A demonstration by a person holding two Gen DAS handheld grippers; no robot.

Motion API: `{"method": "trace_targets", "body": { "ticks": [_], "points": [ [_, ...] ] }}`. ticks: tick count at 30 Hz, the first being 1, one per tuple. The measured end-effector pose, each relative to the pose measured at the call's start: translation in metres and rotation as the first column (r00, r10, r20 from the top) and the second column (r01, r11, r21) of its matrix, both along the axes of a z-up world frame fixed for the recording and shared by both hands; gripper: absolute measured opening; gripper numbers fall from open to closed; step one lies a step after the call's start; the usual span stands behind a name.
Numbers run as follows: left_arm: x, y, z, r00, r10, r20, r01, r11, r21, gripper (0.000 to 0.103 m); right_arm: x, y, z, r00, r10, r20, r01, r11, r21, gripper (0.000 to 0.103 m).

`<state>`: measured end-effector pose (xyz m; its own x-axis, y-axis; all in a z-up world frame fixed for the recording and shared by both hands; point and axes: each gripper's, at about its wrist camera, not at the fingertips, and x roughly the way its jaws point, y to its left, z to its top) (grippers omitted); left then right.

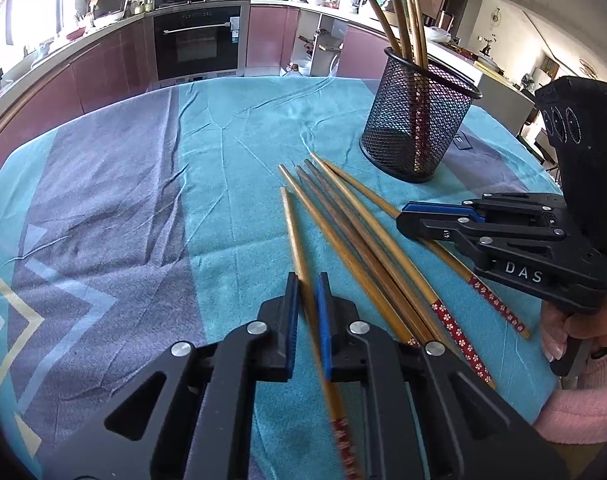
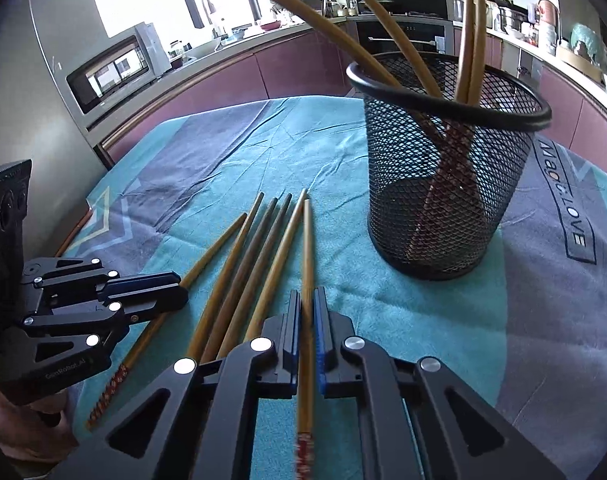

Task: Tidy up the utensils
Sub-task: 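Close the right tool on a chopstick while the left tool grasps another, then lift both held chopsticks upright and carry them over the mesh cup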

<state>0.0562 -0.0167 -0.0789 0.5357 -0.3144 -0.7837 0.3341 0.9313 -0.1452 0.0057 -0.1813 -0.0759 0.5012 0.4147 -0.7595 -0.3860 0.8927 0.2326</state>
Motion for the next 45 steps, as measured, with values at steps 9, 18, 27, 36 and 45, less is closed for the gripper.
{"method": "trace_targets", "body": {
  "ticks": [9, 18, 27, 36, 45],
  "points": [
    [-0.002, 0.002, 0.003, 1.0, 0.022, 0.011, -0.022, 1.0, -0.001, 0.008, -0.005, -0.008, 0.006, 1.0, 0.007, 0.0, -0.007, 0.999, 0.043, 0.005],
    [-0.004, 0.004, 0.009, 0.999, 0.027, 0.024, -0.027, 1.0, -0.007, 0.008, -0.01, -0.013, 0.013, 1.0, 0.024, 0.018, -0.025, 0.996, 0.081, 0.005],
    [-0.008, 0.007, 0.017, 0.999, 0.028, 0.041, -0.027, 0.999, -0.034, 0.008, -0.018, -0.02, 0.023, 0.998, 0.037, 0.046, -0.042, 0.993, 0.11, 0.005],
    [-0.012, 0.01, 0.028, 0.998, 0.028, 0.064, -0.023, 0.998, -0.063, 0.008, -0.026, -0.03, 0.034, 0.996, 0.038, 0.075, -0.048, 0.989, 0.141, 0.005],
    [-0.018, 0.019, 0.038, 0.996, 0.043, 0.082, -0.034, 0.994, -0.108, 0.007, -0.032, -0.032, 0.04, 0.995, 0.044, 0.094, -0.058, 0.986, 0.157, 0.005]
  ]
}}
